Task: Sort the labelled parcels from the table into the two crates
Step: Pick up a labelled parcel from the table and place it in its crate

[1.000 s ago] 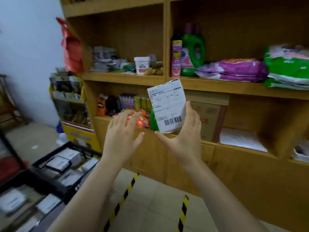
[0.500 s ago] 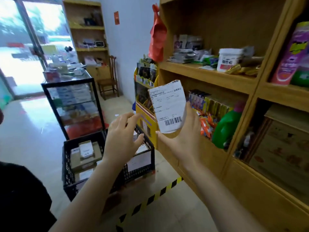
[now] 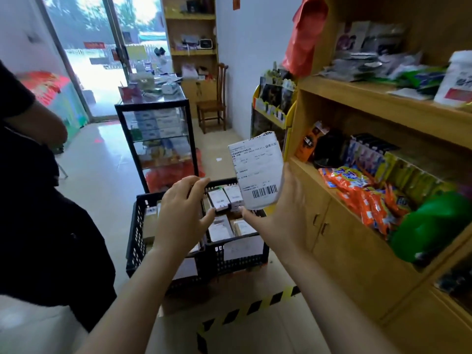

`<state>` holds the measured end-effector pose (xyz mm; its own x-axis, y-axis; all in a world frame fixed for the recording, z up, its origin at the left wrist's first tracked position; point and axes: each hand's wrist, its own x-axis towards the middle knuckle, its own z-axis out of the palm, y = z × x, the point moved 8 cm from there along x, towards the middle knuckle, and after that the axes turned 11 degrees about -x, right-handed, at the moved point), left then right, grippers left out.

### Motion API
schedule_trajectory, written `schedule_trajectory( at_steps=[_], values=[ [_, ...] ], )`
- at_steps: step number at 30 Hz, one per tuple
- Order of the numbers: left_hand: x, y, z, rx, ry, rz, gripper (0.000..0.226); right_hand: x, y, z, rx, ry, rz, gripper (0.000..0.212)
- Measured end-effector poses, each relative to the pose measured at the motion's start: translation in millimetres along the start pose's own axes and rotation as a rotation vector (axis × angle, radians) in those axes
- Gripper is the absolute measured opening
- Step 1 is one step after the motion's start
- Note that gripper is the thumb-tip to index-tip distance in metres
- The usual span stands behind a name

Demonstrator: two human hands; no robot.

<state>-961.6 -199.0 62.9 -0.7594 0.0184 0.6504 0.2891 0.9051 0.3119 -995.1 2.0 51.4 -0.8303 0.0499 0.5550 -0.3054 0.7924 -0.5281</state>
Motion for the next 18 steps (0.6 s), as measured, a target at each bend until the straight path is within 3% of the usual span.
schedule_trajectory(
  at_steps=[18],
  values=[
    [120.7,-196.3,76.9,0.024,-0.053,-0.106,0.062,148.3,-16.0,195.6,0.017,-0.065,0.000,0.122]
  ],
)
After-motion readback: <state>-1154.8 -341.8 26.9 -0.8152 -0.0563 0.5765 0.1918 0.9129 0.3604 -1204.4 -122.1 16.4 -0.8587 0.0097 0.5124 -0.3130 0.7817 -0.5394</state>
